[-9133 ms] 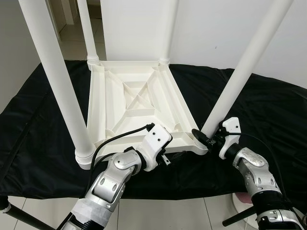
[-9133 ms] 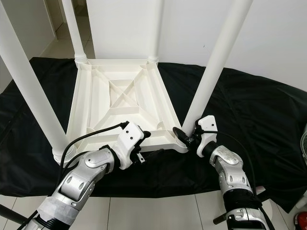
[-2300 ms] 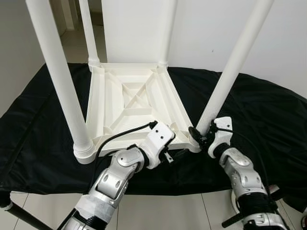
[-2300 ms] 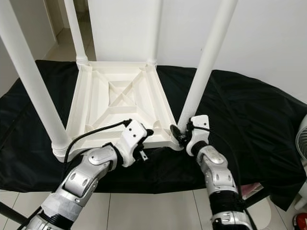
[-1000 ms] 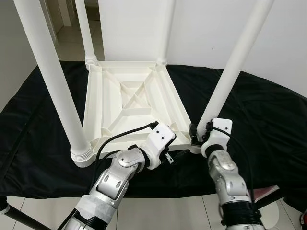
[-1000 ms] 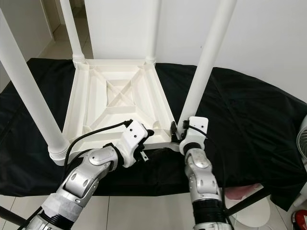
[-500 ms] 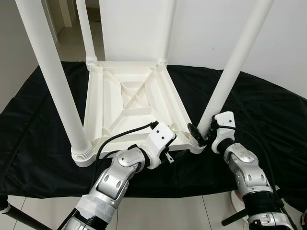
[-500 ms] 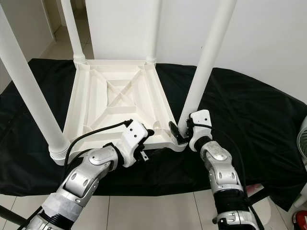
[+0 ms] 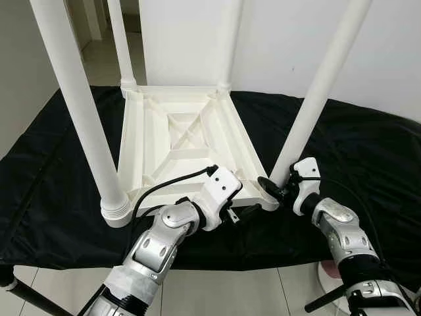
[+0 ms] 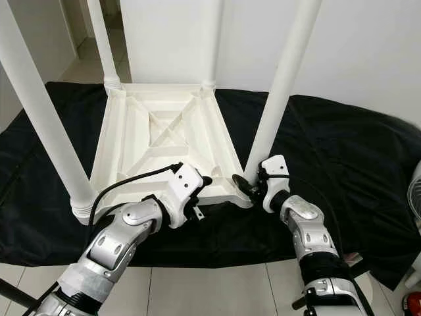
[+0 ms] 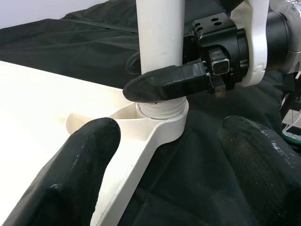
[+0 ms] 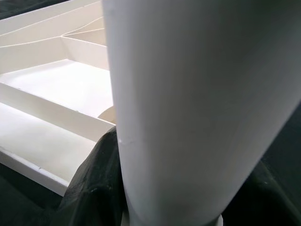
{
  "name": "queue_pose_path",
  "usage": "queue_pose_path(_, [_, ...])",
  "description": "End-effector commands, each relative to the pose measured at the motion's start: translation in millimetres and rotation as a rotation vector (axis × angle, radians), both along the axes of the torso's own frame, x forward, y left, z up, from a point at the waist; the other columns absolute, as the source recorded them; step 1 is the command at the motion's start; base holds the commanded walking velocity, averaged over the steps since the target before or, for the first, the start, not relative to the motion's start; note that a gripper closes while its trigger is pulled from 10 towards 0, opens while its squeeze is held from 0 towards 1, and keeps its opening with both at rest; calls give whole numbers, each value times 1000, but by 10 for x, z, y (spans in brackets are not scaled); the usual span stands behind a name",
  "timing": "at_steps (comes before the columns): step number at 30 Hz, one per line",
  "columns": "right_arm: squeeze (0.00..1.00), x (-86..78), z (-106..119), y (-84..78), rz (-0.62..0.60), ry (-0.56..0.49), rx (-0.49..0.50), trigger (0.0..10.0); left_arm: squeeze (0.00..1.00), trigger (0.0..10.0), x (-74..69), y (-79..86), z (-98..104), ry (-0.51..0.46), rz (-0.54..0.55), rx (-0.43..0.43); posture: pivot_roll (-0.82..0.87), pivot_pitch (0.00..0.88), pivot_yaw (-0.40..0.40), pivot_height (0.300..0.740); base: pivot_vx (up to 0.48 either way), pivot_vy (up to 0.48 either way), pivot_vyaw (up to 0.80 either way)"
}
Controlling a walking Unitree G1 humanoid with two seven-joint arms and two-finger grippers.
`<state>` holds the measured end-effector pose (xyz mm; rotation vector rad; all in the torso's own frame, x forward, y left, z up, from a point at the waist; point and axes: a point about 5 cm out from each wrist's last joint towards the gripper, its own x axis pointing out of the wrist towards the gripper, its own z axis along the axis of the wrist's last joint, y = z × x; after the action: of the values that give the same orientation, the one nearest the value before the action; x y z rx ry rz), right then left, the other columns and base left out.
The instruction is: Building children table
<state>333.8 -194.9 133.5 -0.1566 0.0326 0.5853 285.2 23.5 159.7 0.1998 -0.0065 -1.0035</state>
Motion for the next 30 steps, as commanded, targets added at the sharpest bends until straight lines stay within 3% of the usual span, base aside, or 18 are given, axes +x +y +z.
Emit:
queue_pose_path(1, [0,-40,-127,-42,20,48,-67,0,0,10000,21,16,-24,0,35,4,43,20,-48,740,0,0,0])
queue_pose_path(3, [0,-43,-143,-52,16,54,-70,0,0,10000,22,15,-24,0,34,5,43,20,-48,740,0,0,0])
queue_pose_path(4, [0,-40,-158,-67,4,58,-73,6549,0,10000,22,15,-25,0,33,5,41,22,-48,740,0,0,0])
queue_pose_path(5, [0,-29,-164,-84,-24,63,-58,10000,0,10000,22,15,-26,0,32,5,40,22,-47,740,0,0,0])
queue_pose_path(8, [0,-5,-158,-113,-84,59,-34,10000,0,10000,18,14,-30,1,31,6,39,25,-47,740,0,0,0])
queue_pose_path(9, [0,29,-141,-145,-173,49,-6,10000,0,10000,14,13,-32,2,30,7,36,26,-47,740,0,0,0])
queue_pose_path(10, [0,29,-141,-145,-173,49,-6,10000,0,10000,14,13,-32,2,30,7,36,26,-47,740,0,0,0])
queue_pose_path(11, [0,52,-143,-162,-285,46,19,10000,0,10000,6,8,-38,5,28,7,35,27,-49,740,0,0,0])
queue_pose_path(15, [0,46,-164,-146,-303,49,21,10000,0,10000,1,4,-43,6,26,7,35,27,-49,740,0,0,0])
queue_pose_path(21, [0,-25,-263,-26,-439,73,88,10000,0,10000,-18,-9,-55,10,20,7,33,27,-54,740,0,0,0])
queue_pose_path(23, [0,-59,-267,41,-545,52,131,10000,0,10000,-27,-13,-64,13,17,7,31,27,-54,740,0,0,0])
queue_pose_path(27, [0,-80,-268,100,-581,48,157,10000,0,10000,-35,-17,-71,15,15,8,29,26,-52,740,0,0,0])
queue_pose_path(28, [0,-128,-260,289,-653,37,201,10000,0,10000,-41,-26,-76,16,9,10,32,24,-54,740,0,0,0])
queue_pose_path(30, [0,-142,-254,342,-678,32,208,10000,0,10000,-40,-28,-77,16,9,11,32,24,-54,740,0,0,0])
